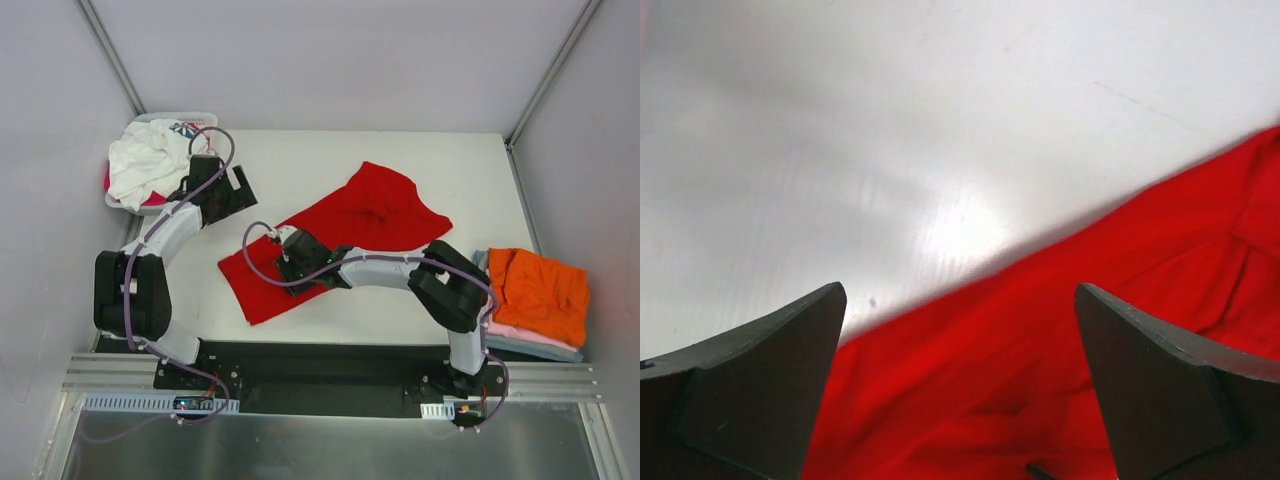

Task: Fold and stack the t-shirts
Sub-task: Rotate the tshirt 90 degrees

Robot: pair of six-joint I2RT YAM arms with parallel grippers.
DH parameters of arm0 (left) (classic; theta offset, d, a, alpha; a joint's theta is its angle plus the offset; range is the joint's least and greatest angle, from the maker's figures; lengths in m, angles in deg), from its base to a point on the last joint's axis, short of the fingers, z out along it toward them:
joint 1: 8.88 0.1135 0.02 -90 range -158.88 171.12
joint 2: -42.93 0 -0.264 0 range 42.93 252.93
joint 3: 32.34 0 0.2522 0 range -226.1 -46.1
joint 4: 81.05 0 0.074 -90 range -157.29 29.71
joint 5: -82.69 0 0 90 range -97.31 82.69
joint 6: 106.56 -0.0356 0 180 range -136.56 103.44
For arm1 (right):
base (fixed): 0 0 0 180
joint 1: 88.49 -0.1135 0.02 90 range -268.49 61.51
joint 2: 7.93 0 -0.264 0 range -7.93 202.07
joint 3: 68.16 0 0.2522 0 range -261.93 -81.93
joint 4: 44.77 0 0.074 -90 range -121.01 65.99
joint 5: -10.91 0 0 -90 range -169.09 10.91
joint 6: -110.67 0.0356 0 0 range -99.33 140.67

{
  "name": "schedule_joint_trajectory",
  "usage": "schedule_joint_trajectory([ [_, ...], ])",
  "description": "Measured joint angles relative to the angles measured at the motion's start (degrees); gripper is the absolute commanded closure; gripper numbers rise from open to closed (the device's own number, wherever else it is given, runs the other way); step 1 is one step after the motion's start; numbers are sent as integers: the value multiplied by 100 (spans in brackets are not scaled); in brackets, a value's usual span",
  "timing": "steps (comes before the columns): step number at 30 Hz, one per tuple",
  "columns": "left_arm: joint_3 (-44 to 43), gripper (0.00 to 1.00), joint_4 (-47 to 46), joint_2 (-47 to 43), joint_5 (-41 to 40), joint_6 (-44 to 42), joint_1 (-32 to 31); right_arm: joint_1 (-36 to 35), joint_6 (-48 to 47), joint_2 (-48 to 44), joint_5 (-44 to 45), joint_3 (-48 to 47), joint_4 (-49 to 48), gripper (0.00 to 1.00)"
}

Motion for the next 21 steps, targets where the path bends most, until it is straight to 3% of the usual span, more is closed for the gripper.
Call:
schedule_joint_trajectory([
  [6,-813,1,-17,673,601,-369,-356,-269,216,-1355,219,1591,317,57],
  [10,-1388,1,-46,1213,1091,-614,-951,-339,529,-2367,713,2361,1191,28],
  [13,-1932,1,-116,1753,1617,-758,-1414,-310,798,-3257,1340,2645,1985,19],
  [18,-2881,1,-382,2830,2594,-841,-2013,7,1338,-5174,2415,2603,2621,18],
  [21,-3307,1,-592,3340,3021,-780,-2234,498,1596,-5831,2754,2566,2806,18],
])
